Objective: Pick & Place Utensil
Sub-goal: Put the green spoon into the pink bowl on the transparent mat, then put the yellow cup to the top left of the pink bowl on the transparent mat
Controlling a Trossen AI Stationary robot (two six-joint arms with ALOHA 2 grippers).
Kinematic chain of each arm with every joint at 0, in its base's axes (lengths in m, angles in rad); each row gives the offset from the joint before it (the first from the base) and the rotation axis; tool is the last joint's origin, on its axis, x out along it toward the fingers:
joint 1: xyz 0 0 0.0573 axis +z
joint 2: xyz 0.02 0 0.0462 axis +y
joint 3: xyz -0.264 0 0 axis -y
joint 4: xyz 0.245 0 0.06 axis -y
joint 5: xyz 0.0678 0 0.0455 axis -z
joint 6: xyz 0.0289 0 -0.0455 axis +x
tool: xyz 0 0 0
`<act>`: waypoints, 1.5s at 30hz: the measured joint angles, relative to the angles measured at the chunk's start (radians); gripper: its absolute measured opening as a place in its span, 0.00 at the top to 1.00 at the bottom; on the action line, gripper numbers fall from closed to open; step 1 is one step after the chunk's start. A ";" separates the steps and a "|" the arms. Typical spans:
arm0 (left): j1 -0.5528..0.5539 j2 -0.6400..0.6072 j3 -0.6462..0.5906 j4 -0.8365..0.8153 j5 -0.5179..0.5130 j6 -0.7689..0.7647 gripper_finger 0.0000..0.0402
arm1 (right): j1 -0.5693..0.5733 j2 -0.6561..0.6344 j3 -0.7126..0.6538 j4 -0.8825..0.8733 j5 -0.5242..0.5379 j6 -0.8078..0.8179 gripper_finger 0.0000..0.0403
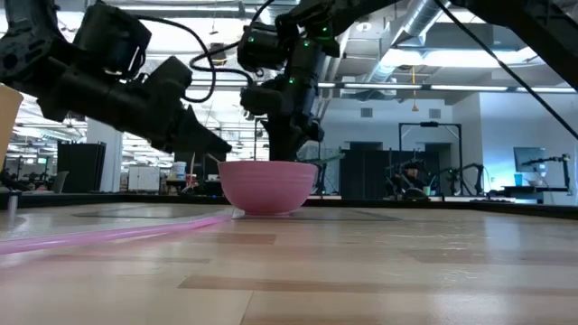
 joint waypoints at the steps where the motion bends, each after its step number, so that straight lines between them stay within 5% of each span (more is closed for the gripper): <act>1: 0.000 0.011 0.000 0.007 0.001 -0.001 0.99 | 0.001 0.006 0.001 0.018 -0.012 0.000 0.97; 24: 0.020 0.073 0.026 0.010 -0.028 -0.004 0.99 | -0.001 0.030 0.001 0.058 -0.068 -0.059 0.97; 34: 0.037 0.073 0.026 0.007 -0.031 -0.004 0.99 | -0.015 0.030 0.001 0.056 -0.068 -0.061 0.83; 45: 0.037 0.073 0.026 0.007 -0.031 -0.004 0.99 | -0.026 0.030 0.018 0.030 -0.068 -0.065 0.81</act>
